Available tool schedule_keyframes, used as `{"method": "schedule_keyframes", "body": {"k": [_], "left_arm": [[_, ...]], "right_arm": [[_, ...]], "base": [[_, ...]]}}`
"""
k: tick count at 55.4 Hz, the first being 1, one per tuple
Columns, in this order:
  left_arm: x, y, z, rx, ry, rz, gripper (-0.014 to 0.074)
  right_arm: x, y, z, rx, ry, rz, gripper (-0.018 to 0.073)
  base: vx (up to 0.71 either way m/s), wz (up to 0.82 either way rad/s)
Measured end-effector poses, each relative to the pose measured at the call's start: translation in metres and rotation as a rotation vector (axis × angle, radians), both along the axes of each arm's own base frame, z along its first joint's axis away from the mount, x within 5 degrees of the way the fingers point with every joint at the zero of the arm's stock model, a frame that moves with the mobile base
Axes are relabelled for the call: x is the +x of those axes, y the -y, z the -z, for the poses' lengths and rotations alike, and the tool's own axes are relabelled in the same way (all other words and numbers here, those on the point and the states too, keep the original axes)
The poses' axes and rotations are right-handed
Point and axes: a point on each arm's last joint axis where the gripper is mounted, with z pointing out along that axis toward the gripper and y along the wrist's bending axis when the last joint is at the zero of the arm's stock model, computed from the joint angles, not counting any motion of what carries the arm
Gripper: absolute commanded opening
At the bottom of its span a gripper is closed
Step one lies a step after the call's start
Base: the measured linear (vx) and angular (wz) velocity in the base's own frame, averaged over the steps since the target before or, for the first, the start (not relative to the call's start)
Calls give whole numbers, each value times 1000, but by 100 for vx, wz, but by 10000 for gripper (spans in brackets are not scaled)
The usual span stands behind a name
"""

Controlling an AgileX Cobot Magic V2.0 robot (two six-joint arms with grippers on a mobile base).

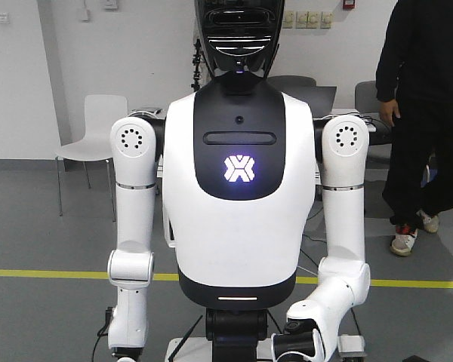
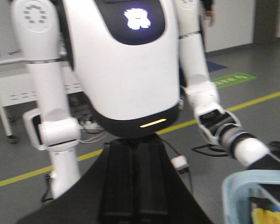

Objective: Pick snacks and fruit into basket

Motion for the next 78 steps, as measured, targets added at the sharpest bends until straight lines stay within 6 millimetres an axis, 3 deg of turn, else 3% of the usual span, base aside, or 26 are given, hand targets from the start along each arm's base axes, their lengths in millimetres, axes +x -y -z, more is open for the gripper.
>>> {"method": "schedule_keyframes", "body": {"k": [11, 19, 25, 78], "left_arm": [[-20, -28, 32, 39, 87, -265, -10], [-26, -37, 67, 57, 51, -392, -10], [-29, -40, 82, 57, 60, -430, -10], [-31, -40, 82, 112, 114, -440, -10]], "right_arm": [[0, 0, 0, 0, 0, 0, 501], [0, 0, 0, 0, 0, 0, 501], [0, 0, 0, 0, 0, 0, 501], [0, 0, 0, -1, -2, 0, 500]], "base": [[0, 0], [0, 0], [0, 0], [0, 0]]}}
